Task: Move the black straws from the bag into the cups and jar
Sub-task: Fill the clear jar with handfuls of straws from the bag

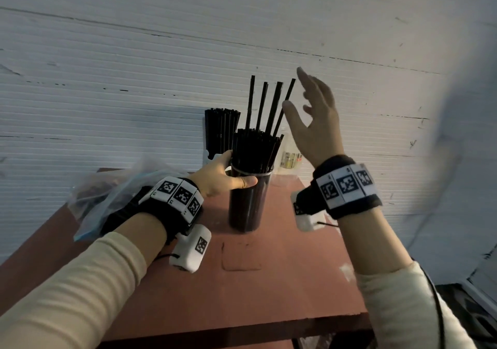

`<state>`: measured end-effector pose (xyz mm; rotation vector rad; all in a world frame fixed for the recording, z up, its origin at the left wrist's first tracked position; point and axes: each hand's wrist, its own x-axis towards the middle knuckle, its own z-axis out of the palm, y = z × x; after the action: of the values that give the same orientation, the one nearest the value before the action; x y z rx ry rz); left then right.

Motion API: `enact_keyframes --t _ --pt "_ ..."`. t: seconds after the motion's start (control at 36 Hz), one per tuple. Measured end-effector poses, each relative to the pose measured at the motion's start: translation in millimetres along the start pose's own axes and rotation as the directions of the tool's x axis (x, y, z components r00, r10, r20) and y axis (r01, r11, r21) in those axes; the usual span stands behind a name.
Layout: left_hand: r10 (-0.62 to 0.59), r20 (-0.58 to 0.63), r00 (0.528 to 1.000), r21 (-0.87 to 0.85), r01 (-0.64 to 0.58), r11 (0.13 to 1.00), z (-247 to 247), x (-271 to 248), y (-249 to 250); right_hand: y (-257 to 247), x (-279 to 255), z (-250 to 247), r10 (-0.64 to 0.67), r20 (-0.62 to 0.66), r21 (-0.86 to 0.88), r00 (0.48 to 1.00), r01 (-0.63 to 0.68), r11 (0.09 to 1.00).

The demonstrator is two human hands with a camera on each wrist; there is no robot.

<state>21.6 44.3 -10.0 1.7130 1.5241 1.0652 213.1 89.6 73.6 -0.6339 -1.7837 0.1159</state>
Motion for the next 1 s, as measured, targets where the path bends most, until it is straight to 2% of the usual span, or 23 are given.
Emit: enact_keyframes --t 0.08,0.19,0.31,0.61,0.81,1.0 --pt "-0.005 0.011 1.000 0.006 0.005 1.000 -1.1 -0.2 -0.2 -3.4 17.6 0.1 0.070 0.116 0.056 0.991 -0.077 0.995" --pt "0.008 0.023 1.000 -0.012 -0.007 1.000 -1.0 -2.1 -0.4 -10.8 26.0 10.1 0.081 0.085 0.121 0.993 -0.091 0.988" --pt "0.006 0.016 1.000 -0.021 -0.005 1.000 -0.5 -2.1 0.9 -14.7 19.5 17.9 0.101 0.129 0.180 0.986 -0.123 0.976" --pt "-0.020 -0.013 1.000 -0.039 0.019 0.999 1.1 -2.0 -2.2 -6.3 -7.7 28.7 0.124 0.093 0.099 0.988 -0.133 0.986" --pt "-0.028 -0.011 1.000 -0.036 0.027 0.999 2.1 -1.9 -0.3 -2.7 -28.7 28.2 0.081 0.112 0.052 0.990 -0.087 0.995" --pt "0.054 -0.043 0.998 -0.101 -0.058 0.993 4.4 -6.3 1.8 0.7 -53.0 33.2 0.050 0.119 -0.001 0.992 -0.050 0.999"
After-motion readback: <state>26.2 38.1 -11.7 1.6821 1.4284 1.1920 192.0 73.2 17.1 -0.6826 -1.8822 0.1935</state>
